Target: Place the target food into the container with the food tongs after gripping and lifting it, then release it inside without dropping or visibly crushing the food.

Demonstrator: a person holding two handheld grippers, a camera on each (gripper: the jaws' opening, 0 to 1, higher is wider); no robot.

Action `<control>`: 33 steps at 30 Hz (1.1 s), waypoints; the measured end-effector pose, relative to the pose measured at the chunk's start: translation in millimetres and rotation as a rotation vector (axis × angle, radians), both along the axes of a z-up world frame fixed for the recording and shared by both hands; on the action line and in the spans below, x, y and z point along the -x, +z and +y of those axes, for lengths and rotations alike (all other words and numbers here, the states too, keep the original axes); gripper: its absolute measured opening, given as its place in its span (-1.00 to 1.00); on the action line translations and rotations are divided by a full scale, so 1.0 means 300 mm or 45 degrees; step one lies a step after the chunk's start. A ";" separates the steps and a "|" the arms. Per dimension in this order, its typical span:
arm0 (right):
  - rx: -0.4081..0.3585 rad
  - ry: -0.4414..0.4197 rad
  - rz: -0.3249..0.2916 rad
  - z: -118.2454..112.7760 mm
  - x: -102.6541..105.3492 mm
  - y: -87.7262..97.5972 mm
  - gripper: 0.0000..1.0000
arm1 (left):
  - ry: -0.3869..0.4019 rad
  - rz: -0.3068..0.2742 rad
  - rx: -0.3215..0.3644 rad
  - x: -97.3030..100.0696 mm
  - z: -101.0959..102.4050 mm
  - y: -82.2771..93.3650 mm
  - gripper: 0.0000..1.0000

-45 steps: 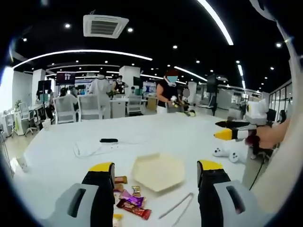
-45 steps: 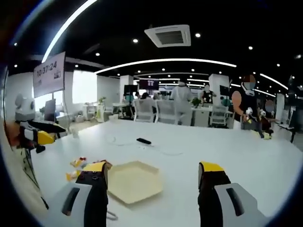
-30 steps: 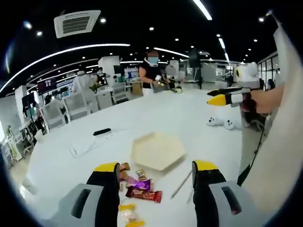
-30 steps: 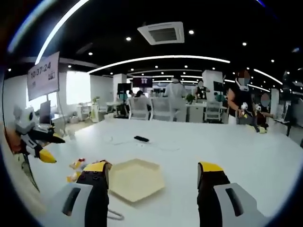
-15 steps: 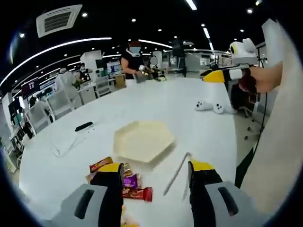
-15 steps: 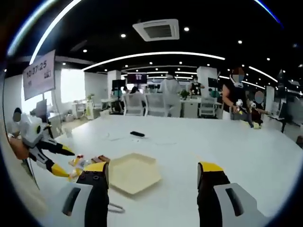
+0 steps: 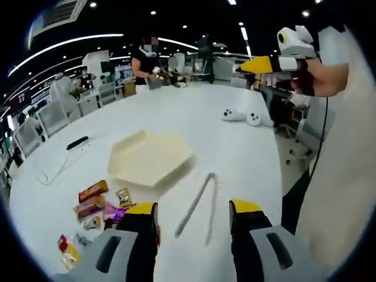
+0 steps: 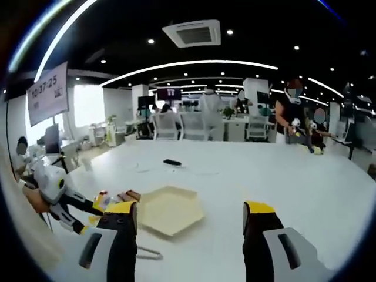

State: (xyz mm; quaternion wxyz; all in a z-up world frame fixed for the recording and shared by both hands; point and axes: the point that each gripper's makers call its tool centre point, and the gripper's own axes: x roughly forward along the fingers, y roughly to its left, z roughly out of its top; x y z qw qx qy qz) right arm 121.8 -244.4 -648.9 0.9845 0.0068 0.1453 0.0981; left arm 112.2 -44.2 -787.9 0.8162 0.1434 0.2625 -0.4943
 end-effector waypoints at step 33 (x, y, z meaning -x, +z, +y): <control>-0.072 -0.024 0.028 0.085 0.013 0.044 0.44 | -0.016 0.115 -0.012 0.028 -0.019 -0.117 -0.31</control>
